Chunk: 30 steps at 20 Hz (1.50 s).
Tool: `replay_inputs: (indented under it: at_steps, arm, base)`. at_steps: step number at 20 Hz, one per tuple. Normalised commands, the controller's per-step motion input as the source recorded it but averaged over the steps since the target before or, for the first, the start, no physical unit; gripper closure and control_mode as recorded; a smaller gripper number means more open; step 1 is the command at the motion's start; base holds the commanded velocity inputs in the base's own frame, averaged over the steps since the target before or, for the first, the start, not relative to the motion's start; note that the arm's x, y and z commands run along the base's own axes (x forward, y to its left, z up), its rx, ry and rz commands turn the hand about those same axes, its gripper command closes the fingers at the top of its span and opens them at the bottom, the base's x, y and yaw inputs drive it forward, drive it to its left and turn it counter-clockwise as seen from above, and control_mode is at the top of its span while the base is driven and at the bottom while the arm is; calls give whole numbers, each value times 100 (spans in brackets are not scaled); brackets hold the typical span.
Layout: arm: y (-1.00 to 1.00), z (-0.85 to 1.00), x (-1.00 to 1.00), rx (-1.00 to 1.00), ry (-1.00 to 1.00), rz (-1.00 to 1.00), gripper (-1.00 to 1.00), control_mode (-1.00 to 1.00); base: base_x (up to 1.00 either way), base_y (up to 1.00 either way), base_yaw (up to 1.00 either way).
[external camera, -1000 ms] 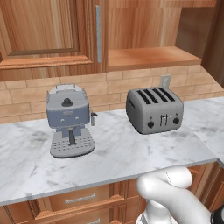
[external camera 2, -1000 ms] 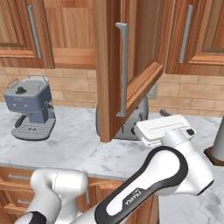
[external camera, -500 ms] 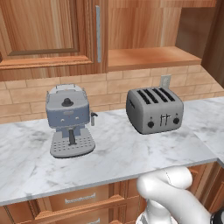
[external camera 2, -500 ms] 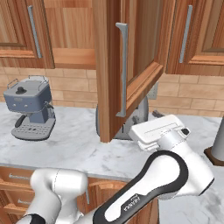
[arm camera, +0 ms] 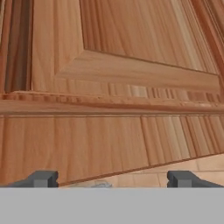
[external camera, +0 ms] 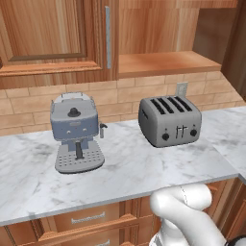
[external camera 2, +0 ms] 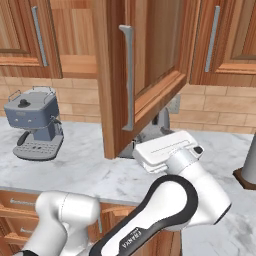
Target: Close all open cabinet doors.
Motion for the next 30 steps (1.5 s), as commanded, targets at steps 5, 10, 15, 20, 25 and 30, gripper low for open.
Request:
replay_inputs:
  at_steps: [5,10,15,20,25,30]
  arm:
    - [21,26,0,0,0,0,-100,-100]
    - [37,7,0,0,3,0,-100,-100]
    - [58,-1,1,0,10,0,-100,-100]
    - [59,0,7,0,4,-1,-100,-100]
    - [48,10,3,0,-4,-5,-100,-100]
    - [34,28,0,0,-8,-6,-100,-100]
  base:
    - [0,0,0]
    - [0,0,0]
    - [0,0,0]
    - [0,0,0]
    - [0,0,0]
    - [0,0,0]
